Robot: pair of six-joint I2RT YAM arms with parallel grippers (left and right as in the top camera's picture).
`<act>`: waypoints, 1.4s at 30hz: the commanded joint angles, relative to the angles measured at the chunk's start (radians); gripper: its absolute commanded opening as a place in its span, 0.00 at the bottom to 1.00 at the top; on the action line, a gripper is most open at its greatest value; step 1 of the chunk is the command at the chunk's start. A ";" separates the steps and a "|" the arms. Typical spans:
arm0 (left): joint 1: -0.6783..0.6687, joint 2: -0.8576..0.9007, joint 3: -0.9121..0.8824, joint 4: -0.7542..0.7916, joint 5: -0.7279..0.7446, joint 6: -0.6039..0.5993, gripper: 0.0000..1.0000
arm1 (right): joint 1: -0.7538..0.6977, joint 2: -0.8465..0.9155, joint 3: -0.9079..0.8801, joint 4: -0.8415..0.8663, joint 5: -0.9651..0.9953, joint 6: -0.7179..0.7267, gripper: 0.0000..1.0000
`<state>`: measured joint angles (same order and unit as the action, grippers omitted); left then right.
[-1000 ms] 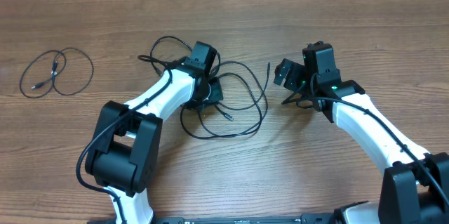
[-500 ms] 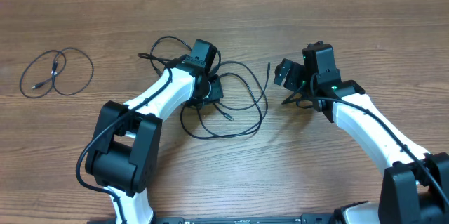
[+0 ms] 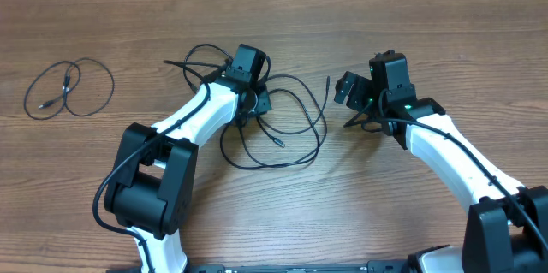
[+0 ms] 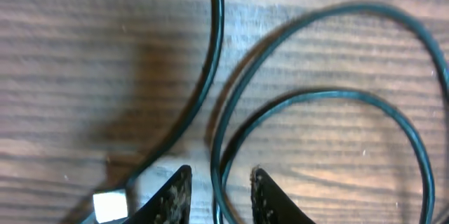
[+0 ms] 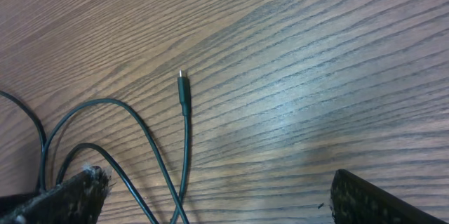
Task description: Untangle cables
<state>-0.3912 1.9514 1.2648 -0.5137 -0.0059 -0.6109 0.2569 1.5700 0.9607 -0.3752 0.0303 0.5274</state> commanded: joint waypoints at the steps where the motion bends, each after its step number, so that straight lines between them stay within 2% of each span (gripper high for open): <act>1: -0.002 0.018 0.013 0.021 -0.054 0.002 0.30 | 0.003 -0.001 0.001 0.006 0.010 0.002 1.00; 8: -0.002 0.030 0.013 0.034 -0.054 0.002 0.32 | 0.003 -0.001 0.001 0.006 0.010 0.002 1.00; 16: -0.002 0.051 0.013 0.051 -0.054 0.002 0.22 | 0.003 -0.001 0.001 0.006 0.010 0.002 1.00; 32: -0.002 0.106 0.013 0.080 -0.055 0.005 0.18 | 0.003 -0.001 0.001 0.006 0.010 0.002 1.00; 36: -0.002 0.106 0.013 0.078 -0.052 0.005 0.14 | 0.003 -0.001 0.001 0.006 0.010 0.002 1.00; 39: -0.002 0.106 0.013 0.074 -0.018 0.016 0.09 | 0.003 -0.001 0.001 0.006 0.010 0.002 1.00; 42: -0.003 0.108 0.013 0.071 0.031 0.042 0.10 | 0.003 -0.001 0.001 0.006 0.010 0.002 1.00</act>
<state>-0.3912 2.0190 1.2762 -0.4301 -0.0376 -0.6010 0.2569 1.5700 0.9607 -0.3756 0.0303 0.5274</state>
